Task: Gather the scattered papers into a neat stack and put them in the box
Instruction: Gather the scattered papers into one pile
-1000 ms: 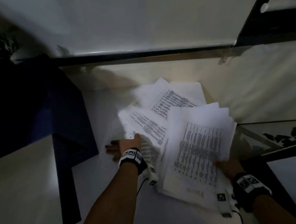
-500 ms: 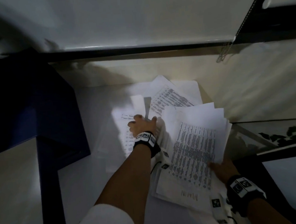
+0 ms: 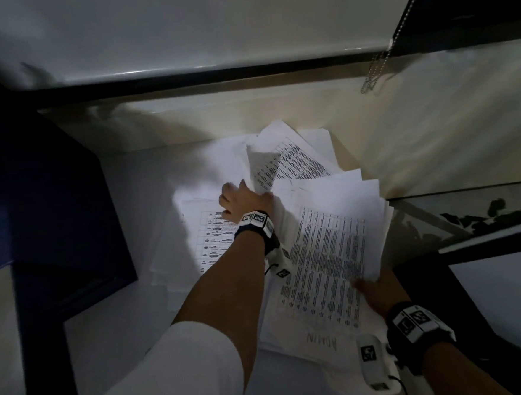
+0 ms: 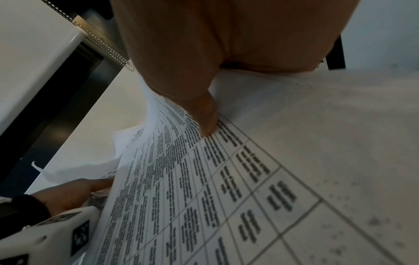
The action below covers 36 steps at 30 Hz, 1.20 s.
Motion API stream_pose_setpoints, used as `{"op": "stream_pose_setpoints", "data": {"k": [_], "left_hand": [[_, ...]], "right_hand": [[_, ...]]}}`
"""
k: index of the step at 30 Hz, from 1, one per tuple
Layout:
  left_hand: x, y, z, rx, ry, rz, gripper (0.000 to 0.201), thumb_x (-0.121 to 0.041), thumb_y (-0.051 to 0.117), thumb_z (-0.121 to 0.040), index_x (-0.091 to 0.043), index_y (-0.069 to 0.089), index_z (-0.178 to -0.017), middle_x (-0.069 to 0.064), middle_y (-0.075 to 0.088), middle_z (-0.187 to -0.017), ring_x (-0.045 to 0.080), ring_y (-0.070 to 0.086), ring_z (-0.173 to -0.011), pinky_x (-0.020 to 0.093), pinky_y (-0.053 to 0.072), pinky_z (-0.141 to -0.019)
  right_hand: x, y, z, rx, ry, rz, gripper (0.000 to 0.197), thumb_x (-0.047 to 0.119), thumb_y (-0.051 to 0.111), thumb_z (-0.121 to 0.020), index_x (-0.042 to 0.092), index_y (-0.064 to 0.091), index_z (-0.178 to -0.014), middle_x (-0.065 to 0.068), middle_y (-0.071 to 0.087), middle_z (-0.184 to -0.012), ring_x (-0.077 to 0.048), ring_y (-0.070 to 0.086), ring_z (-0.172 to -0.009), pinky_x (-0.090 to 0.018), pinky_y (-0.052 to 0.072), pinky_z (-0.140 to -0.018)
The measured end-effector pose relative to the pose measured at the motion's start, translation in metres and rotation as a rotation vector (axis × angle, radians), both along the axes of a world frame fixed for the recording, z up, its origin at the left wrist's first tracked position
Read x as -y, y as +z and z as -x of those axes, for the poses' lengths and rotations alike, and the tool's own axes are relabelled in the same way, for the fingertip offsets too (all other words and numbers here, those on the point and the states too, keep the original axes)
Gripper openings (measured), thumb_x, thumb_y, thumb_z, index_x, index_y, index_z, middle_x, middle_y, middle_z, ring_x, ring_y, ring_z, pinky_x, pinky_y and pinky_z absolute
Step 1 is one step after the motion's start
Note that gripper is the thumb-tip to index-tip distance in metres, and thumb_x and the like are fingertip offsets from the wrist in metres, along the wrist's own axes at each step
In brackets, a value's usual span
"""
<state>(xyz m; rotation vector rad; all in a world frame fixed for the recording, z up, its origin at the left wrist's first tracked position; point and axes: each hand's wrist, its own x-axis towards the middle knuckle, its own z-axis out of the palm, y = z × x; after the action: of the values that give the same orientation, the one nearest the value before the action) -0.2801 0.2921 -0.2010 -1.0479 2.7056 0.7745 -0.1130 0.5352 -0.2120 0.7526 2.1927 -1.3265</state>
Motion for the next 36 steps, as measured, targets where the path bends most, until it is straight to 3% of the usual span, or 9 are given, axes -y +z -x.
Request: {"op": "stream_pose_setpoints", "data": {"k": [5, 10, 13, 18, 21, 23, 27, 31, 36], "left_hand": [[0.011, 0.009, 0.005, -0.183, 0.050, -0.289, 0.022, -0.010, 0.057, -0.083, -0.010, 0.067, -0.103, 0.013, 0.070, -0.102, 0.033, 0.066, -0.093, 0.033, 0.053, -0.078], [0.028, 0.058, -0.001, -0.413, 0.175, -0.474, 0.019, -0.013, 0.068, -0.085, -0.008, 0.064, -0.102, 0.011, 0.070, -0.097, 0.027, 0.067, -0.083, 0.029, 0.054, -0.074], [0.049, 0.104, -0.008, -0.591, 0.102, -0.486, 0.023, -0.017, 0.071, -0.084, -0.008, 0.067, -0.105, 0.003, 0.069, -0.092, 0.020, 0.069, -0.081, 0.030, 0.057, -0.072], [0.073, 0.191, -0.045, -0.890, -0.051, -0.643, 0.015, -0.007, 0.076, -0.081, -0.009, 0.070, -0.095, -0.007, 0.071, -0.082, -0.001, 0.068, -0.070, 0.021, 0.055, -0.065], [0.087, 0.226, -0.070, -0.970, -0.112, -0.876, 0.017, -0.002, 0.077, -0.079, -0.014, 0.073, -0.091, -0.002, 0.075, -0.088, 0.017, 0.071, -0.083, 0.034, 0.057, -0.074], [0.098, 0.234, -0.079, -0.983, -0.129, -1.066, 0.025, -0.001, 0.072, -0.082, -0.014, 0.072, -0.103, 0.006, 0.073, -0.101, 0.027, 0.069, -0.096, 0.042, 0.056, -0.085], [0.104, 0.210, -0.077, -0.866, 0.013, -1.204, 0.031, -0.001, 0.068, -0.086, -0.012, 0.067, -0.114, 0.009, 0.071, -0.114, 0.024, 0.068, -0.105, 0.037, 0.056, -0.090], [0.093, 0.129, -0.075, -0.424, 0.032, -0.878, 0.019, -0.011, 0.081, -0.078, 0.000, 0.067, -0.086, 0.011, 0.070, -0.069, 0.021, 0.067, -0.053, 0.031, 0.055, -0.055], [0.107, 0.034, -0.079, -0.063, -0.114, -0.536, 0.053, -0.019, 0.082, -0.077, -0.009, 0.056, -0.123, 0.017, 0.069, -0.110, 0.032, 0.067, -0.097, 0.044, 0.056, -0.087]], "right_hand": [[-0.001, 0.002, 0.000, 0.011, -0.001, 0.023, 0.036, 0.015, 0.066, -0.088, 0.007, 0.059, -0.122, -0.016, 0.064, -0.118, -0.033, 0.060, -0.108, -0.044, 0.048, -0.095], [0.001, 0.009, 0.000, 0.019, -0.029, 0.019, 0.039, 0.012, 0.066, -0.087, 0.005, 0.057, -0.124, -0.018, 0.063, -0.119, -0.034, 0.060, -0.109, -0.046, 0.047, -0.097], [0.003, 0.015, 0.001, 0.024, -0.047, 0.012, 0.041, 0.010, 0.066, -0.087, 0.002, 0.056, -0.126, -0.016, 0.062, -0.115, -0.033, 0.059, -0.109, -0.038, 0.046, -0.092], [0.005, 0.019, 0.002, 0.064, -0.040, -0.037, 0.036, 0.014, 0.069, -0.084, 0.005, 0.060, -0.118, -0.014, 0.063, -0.108, -0.033, 0.060, -0.104, -0.047, 0.048, -0.097], [0.004, 0.018, 0.003, 0.051, -0.003, -0.061, 0.040, 0.024, 0.072, -0.077, 0.014, 0.061, -0.115, -0.008, 0.065, -0.107, -0.029, 0.062, -0.098, -0.048, 0.050, -0.094], [0.004, 0.018, 0.004, 0.048, 0.027, -0.073, 0.042, 0.026, 0.072, -0.076, 0.014, 0.062, -0.115, -0.012, 0.067, -0.111, -0.031, 0.063, -0.100, -0.050, 0.051, -0.093], [0.008, 0.032, 0.002, 0.053, 0.035, -0.080, 0.042, 0.018, 0.069, -0.084, 0.004, 0.059, -0.122, -0.017, 0.062, -0.117, -0.036, 0.058, -0.110, -0.048, 0.047, -0.098], [0.006, 0.033, 0.002, 0.029, 0.049, -0.039, 0.043, 0.020, 0.068, -0.084, 0.010, 0.058, -0.124, -0.013, 0.061, -0.120, -0.034, 0.057, -0.112, -0.046, 0.046, -0.098], [-0.004, 0.018, 0.004, 0.018, 0.004, 0.052, 0.051, 0.022, 0.074, -0.077, 0.015, 0.057, -0.125, -0.014, 0.065, -0.119, -0.032, 0.063, -0.103, -0.052, 0.050, -0.095]]}}
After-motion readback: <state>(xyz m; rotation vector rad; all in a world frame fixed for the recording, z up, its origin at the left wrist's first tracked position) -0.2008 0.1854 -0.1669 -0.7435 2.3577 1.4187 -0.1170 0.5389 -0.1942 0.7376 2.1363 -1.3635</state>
